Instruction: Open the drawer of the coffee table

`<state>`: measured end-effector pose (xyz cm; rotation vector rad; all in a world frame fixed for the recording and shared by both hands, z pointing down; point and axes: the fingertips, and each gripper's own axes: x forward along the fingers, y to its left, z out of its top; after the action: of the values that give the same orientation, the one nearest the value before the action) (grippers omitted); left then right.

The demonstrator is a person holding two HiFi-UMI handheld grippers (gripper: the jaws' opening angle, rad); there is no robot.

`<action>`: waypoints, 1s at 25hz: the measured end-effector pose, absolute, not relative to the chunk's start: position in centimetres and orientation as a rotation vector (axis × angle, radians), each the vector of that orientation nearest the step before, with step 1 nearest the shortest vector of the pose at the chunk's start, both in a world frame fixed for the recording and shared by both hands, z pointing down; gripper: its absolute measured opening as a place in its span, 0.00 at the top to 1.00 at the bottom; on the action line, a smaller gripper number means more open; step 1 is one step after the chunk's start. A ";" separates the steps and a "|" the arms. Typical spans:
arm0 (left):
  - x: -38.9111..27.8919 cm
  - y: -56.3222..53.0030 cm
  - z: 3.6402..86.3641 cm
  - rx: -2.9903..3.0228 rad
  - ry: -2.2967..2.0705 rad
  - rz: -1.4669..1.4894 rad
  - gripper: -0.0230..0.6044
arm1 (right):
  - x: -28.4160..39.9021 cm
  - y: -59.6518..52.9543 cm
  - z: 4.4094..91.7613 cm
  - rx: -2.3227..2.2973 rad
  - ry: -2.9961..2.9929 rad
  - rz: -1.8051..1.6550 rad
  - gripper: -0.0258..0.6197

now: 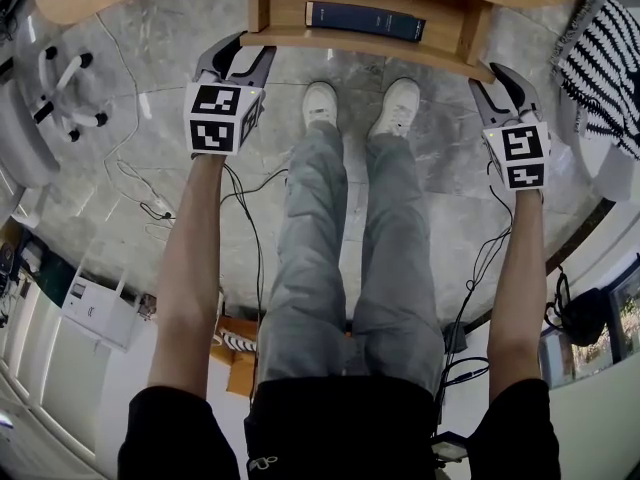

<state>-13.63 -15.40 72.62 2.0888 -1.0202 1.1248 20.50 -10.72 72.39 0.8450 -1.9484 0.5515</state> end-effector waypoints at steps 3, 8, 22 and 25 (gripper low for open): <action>-13.7 -14.6 72.7 2.084 -1.012 1.150 0.69 | 20.4 -9.9 72.5 0.847 -1.940 0.558 0.73; -14.0 -13.9 73.7 2.065 -0.988 1.193 0.69 | 20.1 -9.1 73.6 0.826 -1.914 0.558 0.73; -14.1 -13.4 74.4 2.053 -0.961 1.221 0.69 | 20.0 -8.6 74.3 0.850 -1.885 0.582 0.72; -14.4 -13.4 74.6 2.050 -0.970 1.245 0.69 | 20.2 -8.5 74.4 0.927 -1.872 0.644 0.71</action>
<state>-14.45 -13.43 74.56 2.0501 -0.9705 1.2450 20.21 -8.54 74.39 0.9272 -1.8723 0.6444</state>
